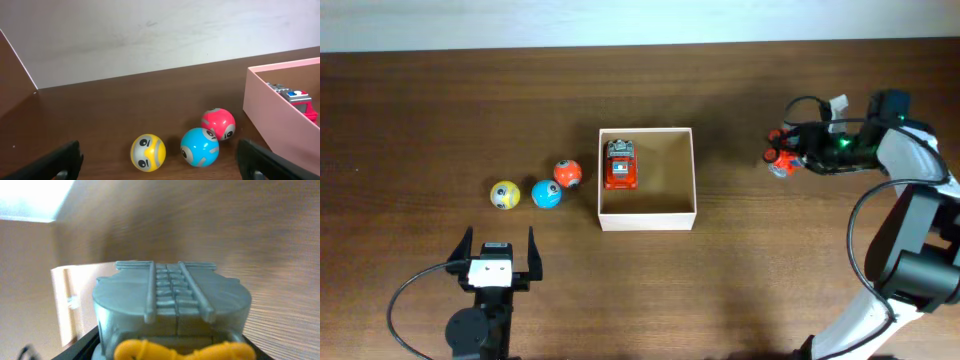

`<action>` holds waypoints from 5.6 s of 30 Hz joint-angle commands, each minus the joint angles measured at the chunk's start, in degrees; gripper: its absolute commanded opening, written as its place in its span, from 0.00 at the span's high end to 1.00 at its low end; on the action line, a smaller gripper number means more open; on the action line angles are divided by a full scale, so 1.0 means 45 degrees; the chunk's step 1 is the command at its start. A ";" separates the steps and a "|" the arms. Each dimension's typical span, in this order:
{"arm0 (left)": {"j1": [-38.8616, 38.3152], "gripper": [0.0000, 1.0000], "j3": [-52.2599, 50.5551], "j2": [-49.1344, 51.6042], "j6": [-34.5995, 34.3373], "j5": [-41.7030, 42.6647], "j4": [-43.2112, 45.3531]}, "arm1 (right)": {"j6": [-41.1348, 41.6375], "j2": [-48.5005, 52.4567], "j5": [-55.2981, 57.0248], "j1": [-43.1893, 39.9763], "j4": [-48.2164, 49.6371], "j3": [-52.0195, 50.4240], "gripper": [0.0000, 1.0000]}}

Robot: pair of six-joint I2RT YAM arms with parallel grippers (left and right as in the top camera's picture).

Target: Pack container

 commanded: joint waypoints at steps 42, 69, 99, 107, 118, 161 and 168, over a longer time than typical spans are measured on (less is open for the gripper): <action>-0.0005 0.01 -0.0063 -0.0097 0.0160 0.0102 -0.0029 | 0.5858 -0.0811 0.9437 1.0180 0.2055 0.0971 0.43; -0.0005 0.01 -0.0063 -0.0097 0.0160 0.0102 -0.0029 | 0.6008 -0.0423 1.2172 1.0618 0.3283 0.0962 0.43; -0.0005 0.01 -0.0063 -0.0102 0.0160 0.0102 -0.0029 | 0.5712 -0.0403 1.1871 1.0919 0.2973 0.1107 0.21; -0.0005 0.01 -0.0063 -0.0097 0.0160 0.0102 -0.0029 | 0.5372 -0.0398 1.2847 1.0909 0.2846 0.1098 0.34; -0.0005 0.01 -0.0063 -0.0102 0.0160 0.0102 -0.0029 | 0.5425 -0.0359 1.2424 1.0909 0.2851 0.1088 0.35; -0.0005 0.01 -0.0063 -0.0097 0.0160 0.0102 -0.0029 | 1.0797 -0.0321 1.1497 1.0919 0.2900 0.0903 0.34; -0.0005 0.01 -0.0063 -0.0097 0.0160 0.0102 -0.0024 | 1.1613 -0.0325 1.0967 1.0924 0.3045 0.0903 0.31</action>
